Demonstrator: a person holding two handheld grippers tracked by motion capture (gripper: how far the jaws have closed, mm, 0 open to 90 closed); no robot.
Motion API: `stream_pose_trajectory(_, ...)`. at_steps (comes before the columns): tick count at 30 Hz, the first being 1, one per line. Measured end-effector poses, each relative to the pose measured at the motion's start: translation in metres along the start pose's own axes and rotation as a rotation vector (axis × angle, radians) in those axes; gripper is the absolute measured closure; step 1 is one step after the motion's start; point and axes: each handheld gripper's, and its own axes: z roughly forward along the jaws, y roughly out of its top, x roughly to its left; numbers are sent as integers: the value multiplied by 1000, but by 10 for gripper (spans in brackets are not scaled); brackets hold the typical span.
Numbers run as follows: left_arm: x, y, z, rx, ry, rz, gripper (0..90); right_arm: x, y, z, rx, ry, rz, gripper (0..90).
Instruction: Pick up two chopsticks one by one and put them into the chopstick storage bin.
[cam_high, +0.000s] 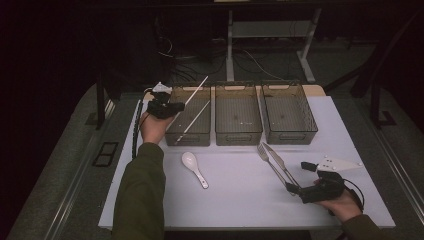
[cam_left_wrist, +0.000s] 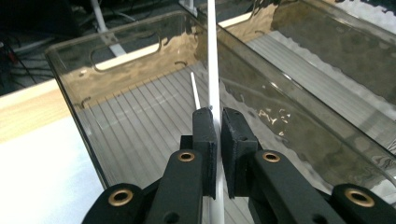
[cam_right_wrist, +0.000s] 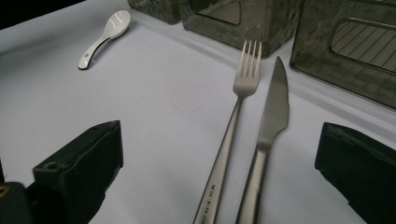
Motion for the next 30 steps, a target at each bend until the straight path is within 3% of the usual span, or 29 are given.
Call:
stream_pose_trajectory(11, 0, -8, 15, 111, 15, -23, 834, 0, 0, 0, -2, 0, 1, 10)
stream_pose_trajectory(18, -1, -12, 22, 149, 10, -50, 823, 0, 0, 0, -1, 1, 1, 10)
stream_pose_trajectory(23, -3, -11, 23, 150, 14, -42, 762, 0, 0, 0, -2, 2, 1, 10)
stream_pose_trajectory(30, -7, -5, 15, 100, -4, -25, 665, -1, 0, -1, -4, 0, 0, 10)
